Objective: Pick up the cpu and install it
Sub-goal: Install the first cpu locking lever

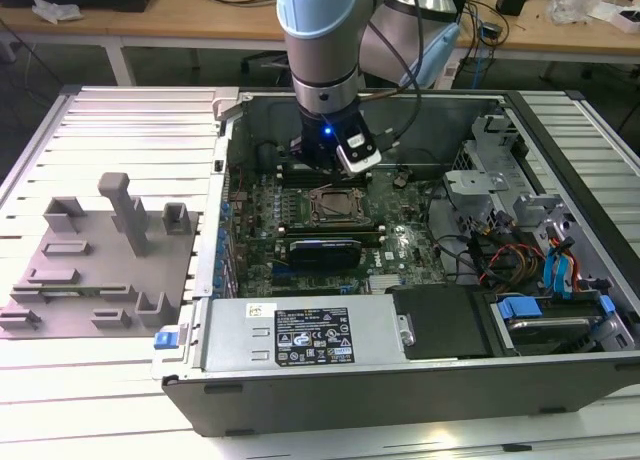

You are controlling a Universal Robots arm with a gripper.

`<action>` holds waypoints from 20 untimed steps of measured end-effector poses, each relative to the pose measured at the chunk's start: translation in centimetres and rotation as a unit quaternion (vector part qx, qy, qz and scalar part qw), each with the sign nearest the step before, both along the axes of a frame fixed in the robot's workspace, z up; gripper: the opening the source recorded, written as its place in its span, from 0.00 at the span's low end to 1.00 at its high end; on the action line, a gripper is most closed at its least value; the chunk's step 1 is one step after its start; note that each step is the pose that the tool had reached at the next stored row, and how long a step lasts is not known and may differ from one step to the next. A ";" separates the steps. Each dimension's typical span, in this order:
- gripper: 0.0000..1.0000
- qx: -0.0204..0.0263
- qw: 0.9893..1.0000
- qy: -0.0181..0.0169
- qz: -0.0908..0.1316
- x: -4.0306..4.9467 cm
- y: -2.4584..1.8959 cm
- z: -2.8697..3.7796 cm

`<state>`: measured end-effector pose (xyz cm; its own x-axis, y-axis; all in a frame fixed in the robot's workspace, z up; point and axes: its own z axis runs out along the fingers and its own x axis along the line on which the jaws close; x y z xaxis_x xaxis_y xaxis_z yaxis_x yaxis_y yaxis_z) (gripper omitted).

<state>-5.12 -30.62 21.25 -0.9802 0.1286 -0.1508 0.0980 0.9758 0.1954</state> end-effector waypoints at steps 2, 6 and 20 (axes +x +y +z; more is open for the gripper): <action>0.11 0.000 1.000 0.000 0.000 0.00 0.03 -0.10; 0.11 0.000 1.000 0.000 -0.001 0.00 0.19 -0.31; 0.11 0.000 0.999 0.000 -0.037 -0.14 0.81 -0.61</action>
<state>-5.26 -29.81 20.64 -0.9681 0.2001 -0.1509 0.1692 0.9660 0.1956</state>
